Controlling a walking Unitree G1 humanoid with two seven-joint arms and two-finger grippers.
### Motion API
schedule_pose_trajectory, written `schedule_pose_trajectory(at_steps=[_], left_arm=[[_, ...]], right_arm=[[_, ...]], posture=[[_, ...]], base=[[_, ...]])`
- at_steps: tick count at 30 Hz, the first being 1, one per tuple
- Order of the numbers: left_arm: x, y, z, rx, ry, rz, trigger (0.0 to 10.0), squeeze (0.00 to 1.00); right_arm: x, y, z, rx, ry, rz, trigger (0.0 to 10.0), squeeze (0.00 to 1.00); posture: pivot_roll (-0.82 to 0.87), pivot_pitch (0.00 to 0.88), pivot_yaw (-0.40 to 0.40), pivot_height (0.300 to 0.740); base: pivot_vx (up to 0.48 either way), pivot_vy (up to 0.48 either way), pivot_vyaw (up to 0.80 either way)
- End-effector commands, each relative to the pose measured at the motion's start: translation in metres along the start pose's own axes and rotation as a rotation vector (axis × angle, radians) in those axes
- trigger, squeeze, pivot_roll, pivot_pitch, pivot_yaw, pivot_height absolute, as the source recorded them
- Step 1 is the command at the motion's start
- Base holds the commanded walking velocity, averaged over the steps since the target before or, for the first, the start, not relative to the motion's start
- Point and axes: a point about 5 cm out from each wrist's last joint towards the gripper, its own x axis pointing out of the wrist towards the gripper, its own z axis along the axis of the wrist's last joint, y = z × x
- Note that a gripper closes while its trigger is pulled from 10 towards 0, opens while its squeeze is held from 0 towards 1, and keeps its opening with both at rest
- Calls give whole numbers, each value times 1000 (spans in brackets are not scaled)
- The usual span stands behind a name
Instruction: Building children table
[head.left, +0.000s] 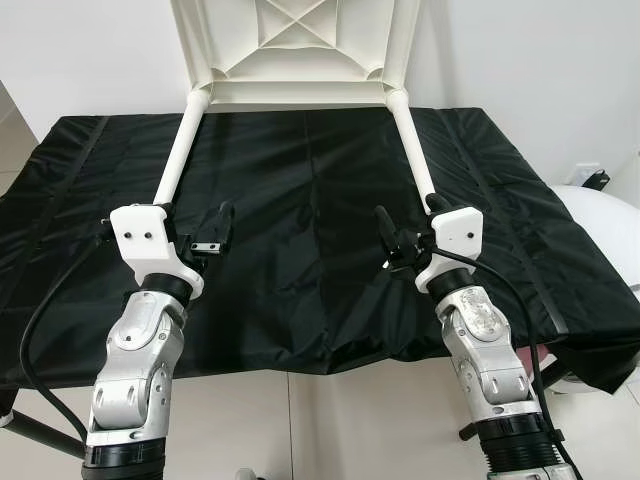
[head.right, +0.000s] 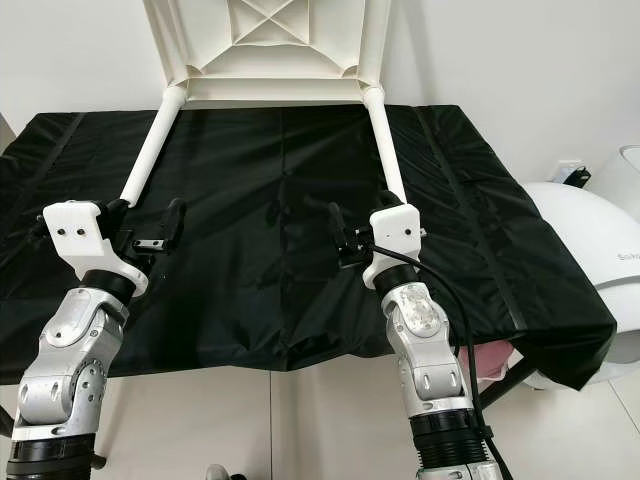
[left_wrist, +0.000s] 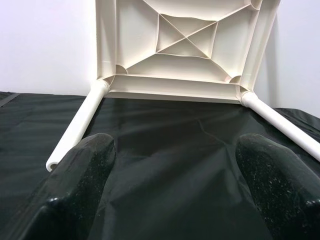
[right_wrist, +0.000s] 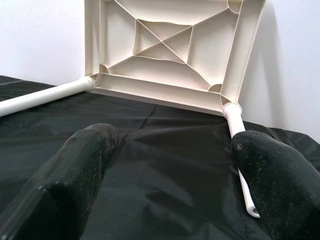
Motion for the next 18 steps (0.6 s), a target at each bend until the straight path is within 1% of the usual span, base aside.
schedule_pose_trajectory(at_steps=[1,18], left_arm=[[2,-1,1,-4,-11,-10,10000,0],[1,-1,4,-5,-14,-13,10000,0]], right_arm=[[-2,-1,-1,8,-4,-6,10000,0],[-6,-2,-2,8,3,-18,10000,0]], posture=[[-29,63,-2,740],[-28,77,6,740]], base=[[266,0,0],[278,0,0]])
